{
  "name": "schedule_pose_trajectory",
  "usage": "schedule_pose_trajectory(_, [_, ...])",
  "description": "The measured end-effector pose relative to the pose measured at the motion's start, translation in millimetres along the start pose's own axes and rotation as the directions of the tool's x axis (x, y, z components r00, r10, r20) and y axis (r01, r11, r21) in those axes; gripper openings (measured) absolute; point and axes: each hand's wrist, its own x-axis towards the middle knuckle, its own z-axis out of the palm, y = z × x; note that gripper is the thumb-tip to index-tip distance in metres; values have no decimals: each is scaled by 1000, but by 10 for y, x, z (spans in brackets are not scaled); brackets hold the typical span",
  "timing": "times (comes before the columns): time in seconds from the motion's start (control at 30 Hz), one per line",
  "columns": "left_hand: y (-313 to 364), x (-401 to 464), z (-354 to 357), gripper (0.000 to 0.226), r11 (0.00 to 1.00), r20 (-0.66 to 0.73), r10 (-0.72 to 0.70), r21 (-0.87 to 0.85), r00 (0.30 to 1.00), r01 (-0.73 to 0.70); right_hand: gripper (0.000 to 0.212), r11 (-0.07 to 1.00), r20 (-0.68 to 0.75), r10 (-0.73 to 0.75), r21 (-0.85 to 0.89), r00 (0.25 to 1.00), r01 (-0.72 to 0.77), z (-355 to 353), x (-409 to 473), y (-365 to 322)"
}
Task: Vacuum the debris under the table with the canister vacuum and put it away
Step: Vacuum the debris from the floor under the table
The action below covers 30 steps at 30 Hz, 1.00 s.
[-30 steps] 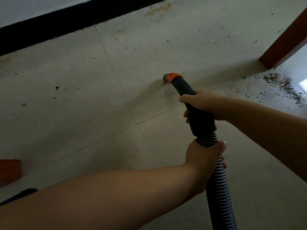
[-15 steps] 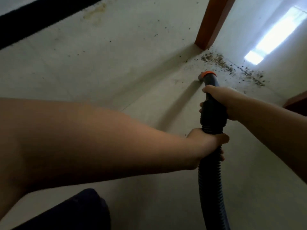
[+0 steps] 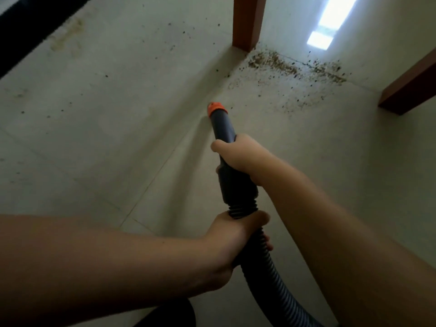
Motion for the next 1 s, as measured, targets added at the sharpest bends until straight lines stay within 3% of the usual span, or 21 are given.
schedule_pose_trajectory(0.27, [-61,4,261,10,994,145,-73,90,987,61,31,970,-178,91,240,980,-46,-378,-180,419])
schedule_pose_trajectory(0.47, [-106,-74,117,10,995,81,-99,15,992,98,36,986,-35,33,166,999,-27,-165,-199,273])
schedule_pose_trajectory(0.63, [-188,-171,17,12,992,119,-119,44,986,114,33,988,14,27,152,1000,-29,-23,-277,327])
schedule_pose_trajectory(0.83, [-127,-79,277,11,977,225,-78,212,971,29,50,922,-199,173,376,965,-88,-479,-382,609])
schedule_pose_trajectory(1.0, [-87,-32,536,12,962,316,-133,271,940,45,52,889,-321,260,447,911,-96,-782,-477,799])
